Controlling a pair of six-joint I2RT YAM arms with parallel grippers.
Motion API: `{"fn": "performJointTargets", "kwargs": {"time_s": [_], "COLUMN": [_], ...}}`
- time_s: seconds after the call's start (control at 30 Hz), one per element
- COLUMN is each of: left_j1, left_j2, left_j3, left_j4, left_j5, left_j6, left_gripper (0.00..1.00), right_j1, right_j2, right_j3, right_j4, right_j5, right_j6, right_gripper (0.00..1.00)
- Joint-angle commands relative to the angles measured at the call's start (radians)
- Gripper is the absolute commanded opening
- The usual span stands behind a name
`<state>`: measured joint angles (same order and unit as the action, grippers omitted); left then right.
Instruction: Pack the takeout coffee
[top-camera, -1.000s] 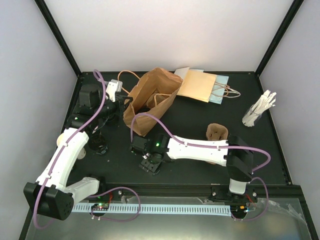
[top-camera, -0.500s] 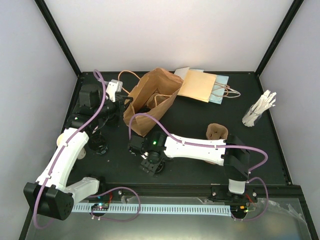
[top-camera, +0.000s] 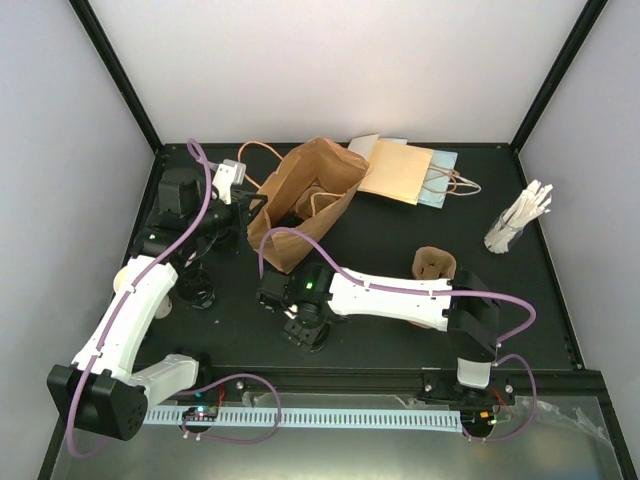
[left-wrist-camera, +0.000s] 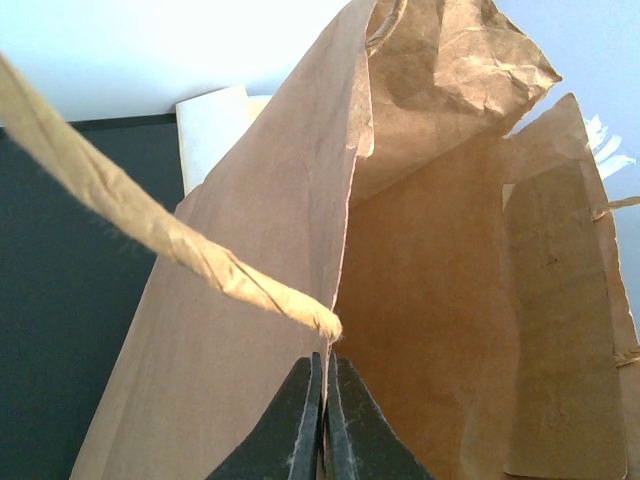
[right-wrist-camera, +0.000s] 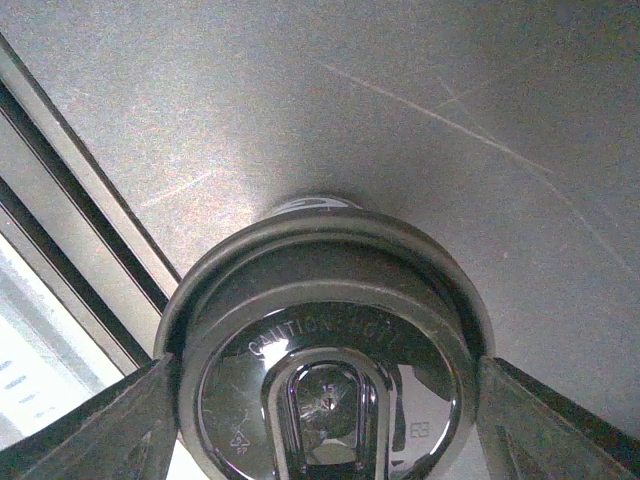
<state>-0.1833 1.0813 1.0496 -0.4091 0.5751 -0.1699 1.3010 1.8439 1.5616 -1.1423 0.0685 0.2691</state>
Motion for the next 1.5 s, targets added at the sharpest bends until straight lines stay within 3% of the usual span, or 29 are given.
{"fn": "performJointTargets", "kwargs": {"time_s": [0.0,0.5,1.03,1.23,1.47], "left_j1": [0.008,0.007,0.007,0.006,-0.029], "left_j2": [0.005,0.004,0.005,0.005,-0.004], "left_j3": [0.011,0.013,0.018,0.027,0.065], "left_j4": [0.048,0.054,0.054,0.047,-0.014], "left_j5": [0.029,0.035,0.044,0.074,0.081], "left_j6": [-0.008,-0.014,-0.019,-0.031,0.023], "left_gripper": [0.02,0.02,0.02,0.02,0.02], "right_j1": [0.0,0.001,0.003,0.005,0.028], "right_j2": [-0.009,0.005,0.012,-0.095,-0.347], "right_j3": [0.016,0.025,0.025,0.035,-0.02], "right_j4": [-0.038,-0.056,-0.06,-0.064,-0.073], "right_j5": [-0.001,-0.004,-0.017,0.089,0.158], "right_j6": [-0.008,-0.016,-0.027,0.002,0.038], "right_gripper": [0.81,0.83,0.77,0.75,0.72]}}
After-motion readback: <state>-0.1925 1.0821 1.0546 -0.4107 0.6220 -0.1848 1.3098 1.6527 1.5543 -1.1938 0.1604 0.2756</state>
